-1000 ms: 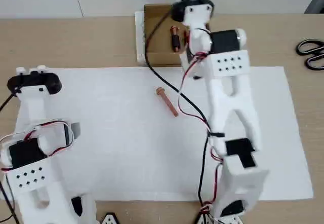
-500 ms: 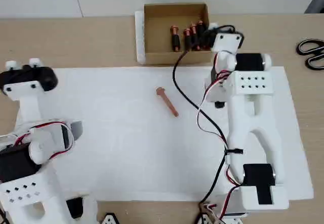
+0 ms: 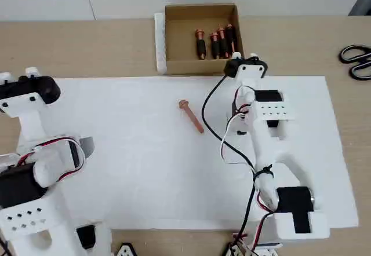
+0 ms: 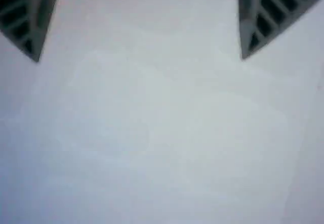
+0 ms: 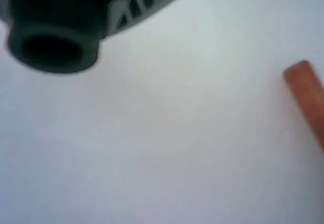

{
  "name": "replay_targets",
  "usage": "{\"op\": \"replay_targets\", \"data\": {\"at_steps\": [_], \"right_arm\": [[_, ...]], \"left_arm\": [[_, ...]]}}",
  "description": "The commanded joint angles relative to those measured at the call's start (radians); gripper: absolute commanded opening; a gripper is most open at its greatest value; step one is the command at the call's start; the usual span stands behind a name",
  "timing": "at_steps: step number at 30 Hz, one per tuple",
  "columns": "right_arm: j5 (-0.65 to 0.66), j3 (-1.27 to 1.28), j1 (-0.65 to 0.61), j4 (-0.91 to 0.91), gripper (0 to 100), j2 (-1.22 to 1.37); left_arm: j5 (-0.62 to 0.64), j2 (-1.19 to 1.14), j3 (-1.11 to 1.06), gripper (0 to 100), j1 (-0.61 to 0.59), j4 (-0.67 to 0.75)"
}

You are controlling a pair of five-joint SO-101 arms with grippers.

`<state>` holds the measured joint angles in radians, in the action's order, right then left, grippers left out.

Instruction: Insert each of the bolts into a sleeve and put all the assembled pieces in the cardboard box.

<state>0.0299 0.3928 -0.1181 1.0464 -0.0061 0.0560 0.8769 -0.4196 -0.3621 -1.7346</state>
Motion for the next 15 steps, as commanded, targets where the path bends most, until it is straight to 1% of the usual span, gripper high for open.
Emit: {"op": "replay_targets", "data": {"at_steps": [1, 4, 12, 15], "right_arm": [[-0.017, -0.005, -0.045, -0.044, 0.8, -0.054], [-0.057, -0.003, -0.05, -0.082, 0.8, -0.042], [-0.06, -0.011, -0.035, -0.209, 0.9, 0.139], [-0.06, -0.044, -0.016, -0.197, 6.6, 0.185]], "left_arm": [[0.006, 0.006, 0.044, 24, 0.0, -0.017], [0.006, 0.006, 0.044, 24, 0.0, -0.017], [0.006, 0.006, 0.044, 24, -0.003, -0.017], [0.006, 0.006, 0.044, 24, -0.003, -0.017]]}}
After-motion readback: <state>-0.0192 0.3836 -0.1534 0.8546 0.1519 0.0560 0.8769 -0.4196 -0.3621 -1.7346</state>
